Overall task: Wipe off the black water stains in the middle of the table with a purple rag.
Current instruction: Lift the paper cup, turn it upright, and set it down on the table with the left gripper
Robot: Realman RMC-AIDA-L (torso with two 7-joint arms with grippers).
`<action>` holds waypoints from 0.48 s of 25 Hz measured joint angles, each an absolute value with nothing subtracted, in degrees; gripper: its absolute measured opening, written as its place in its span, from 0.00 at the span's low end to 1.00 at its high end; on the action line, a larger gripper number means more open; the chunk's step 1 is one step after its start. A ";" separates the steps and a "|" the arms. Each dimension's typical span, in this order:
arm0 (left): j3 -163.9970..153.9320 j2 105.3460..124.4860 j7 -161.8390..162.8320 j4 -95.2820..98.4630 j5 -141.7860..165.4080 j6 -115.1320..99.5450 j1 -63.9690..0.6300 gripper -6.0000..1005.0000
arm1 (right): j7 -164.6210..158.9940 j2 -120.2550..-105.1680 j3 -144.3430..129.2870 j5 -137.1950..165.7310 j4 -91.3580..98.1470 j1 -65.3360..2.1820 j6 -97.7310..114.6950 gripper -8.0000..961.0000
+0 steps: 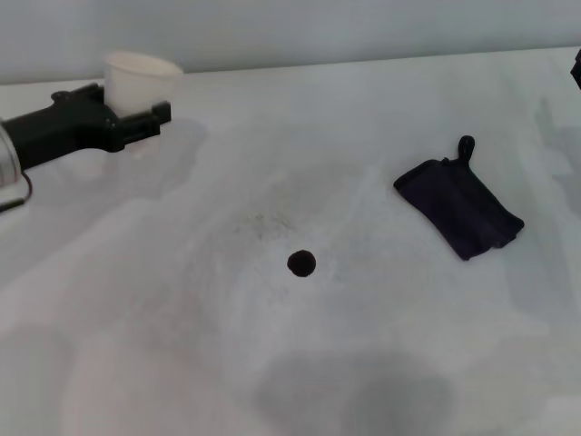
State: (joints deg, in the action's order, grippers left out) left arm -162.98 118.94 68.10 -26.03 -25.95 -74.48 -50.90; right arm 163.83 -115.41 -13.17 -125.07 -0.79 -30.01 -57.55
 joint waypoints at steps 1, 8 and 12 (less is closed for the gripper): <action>-162.98 118.94 65.17 -23.71 -29.66 -74.39 -49.16 0.76 | 163.83 -115.40 -13.17 -125.07 -0.75 -29.98 -57.56 0.76; -162.93 119.12 39.71 -5.05 -49.47 -68.21 -37.54 0.76 | 163.83 -115.53 -13.19 -125.07 -0.70 -30.42 -58.43 0.76; -162.88 119.56 24.30 5.81 -60.56 -64.00 -32.81 0.76 | 163.83 -115.59 -13.18 -125.07 -0.70 -31.21 -58.93 0.76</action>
